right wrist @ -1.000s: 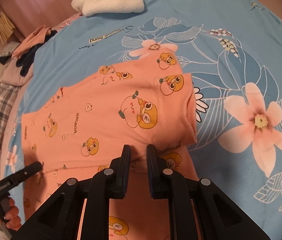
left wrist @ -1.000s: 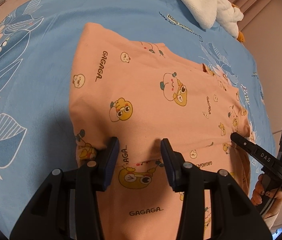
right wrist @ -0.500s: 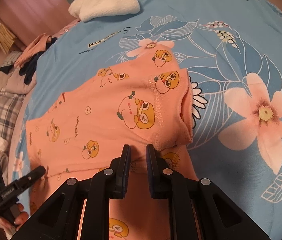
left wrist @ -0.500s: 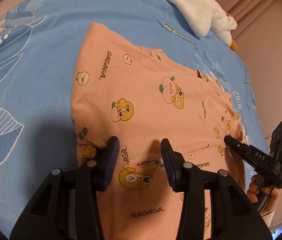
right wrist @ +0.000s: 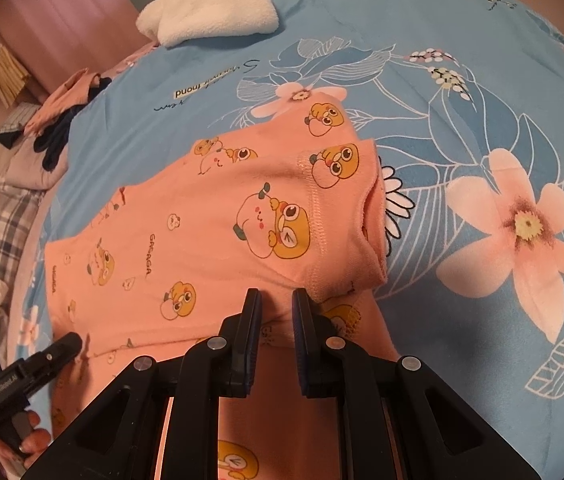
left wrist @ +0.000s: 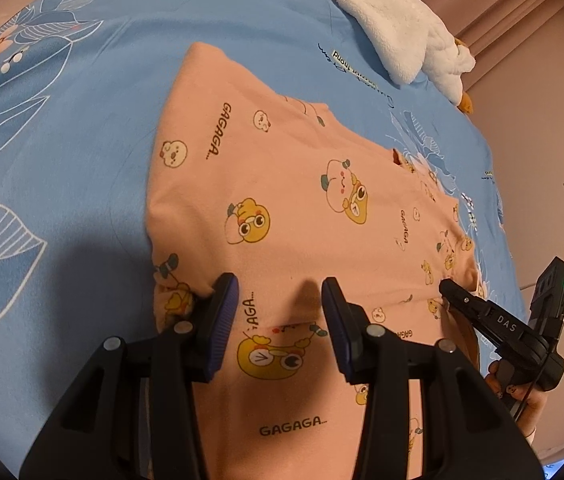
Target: Fold small clothes
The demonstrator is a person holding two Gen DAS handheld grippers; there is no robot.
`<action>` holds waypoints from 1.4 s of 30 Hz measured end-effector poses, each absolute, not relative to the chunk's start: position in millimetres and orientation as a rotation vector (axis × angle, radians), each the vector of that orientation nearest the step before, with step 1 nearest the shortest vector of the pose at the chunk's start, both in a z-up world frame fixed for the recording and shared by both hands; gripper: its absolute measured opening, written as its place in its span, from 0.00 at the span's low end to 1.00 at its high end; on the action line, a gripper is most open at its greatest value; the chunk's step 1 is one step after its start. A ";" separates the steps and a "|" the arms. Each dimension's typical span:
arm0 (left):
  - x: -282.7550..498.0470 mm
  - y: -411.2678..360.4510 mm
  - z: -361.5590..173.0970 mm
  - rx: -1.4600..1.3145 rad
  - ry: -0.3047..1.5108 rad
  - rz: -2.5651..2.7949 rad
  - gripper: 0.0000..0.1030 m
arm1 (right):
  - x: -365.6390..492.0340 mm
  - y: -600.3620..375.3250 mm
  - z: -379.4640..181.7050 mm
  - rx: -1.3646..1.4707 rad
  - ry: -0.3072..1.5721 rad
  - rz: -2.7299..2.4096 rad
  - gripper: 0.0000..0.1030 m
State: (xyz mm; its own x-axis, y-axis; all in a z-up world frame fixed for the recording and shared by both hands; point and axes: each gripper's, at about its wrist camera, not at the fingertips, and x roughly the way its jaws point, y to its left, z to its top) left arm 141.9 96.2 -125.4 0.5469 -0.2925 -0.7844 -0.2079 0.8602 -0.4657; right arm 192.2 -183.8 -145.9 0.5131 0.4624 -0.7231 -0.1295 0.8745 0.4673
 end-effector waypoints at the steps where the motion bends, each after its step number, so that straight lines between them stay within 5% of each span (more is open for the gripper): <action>1: 141.9 96.3 -125.5 -0.556 1.005 -0.054 0.42 | 191.4 -182.7 -145.7 0.370 0.966 0.362 0.12; 42: 151.6 72.1 -116.5 -0.428 1.070 0.070 0.42 | 187.7 -180.3 -143.1 0.358 0.944 0.347 0.12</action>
State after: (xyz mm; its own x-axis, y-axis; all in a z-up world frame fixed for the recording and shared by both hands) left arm 151.6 72.1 -116.5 0.4861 -0.1488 -0.8612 -0.2603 0.9160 -0.3052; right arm 187.7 -180.3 -143.1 0.5409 0.4380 -0.7181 -0.1310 0.8872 0.4424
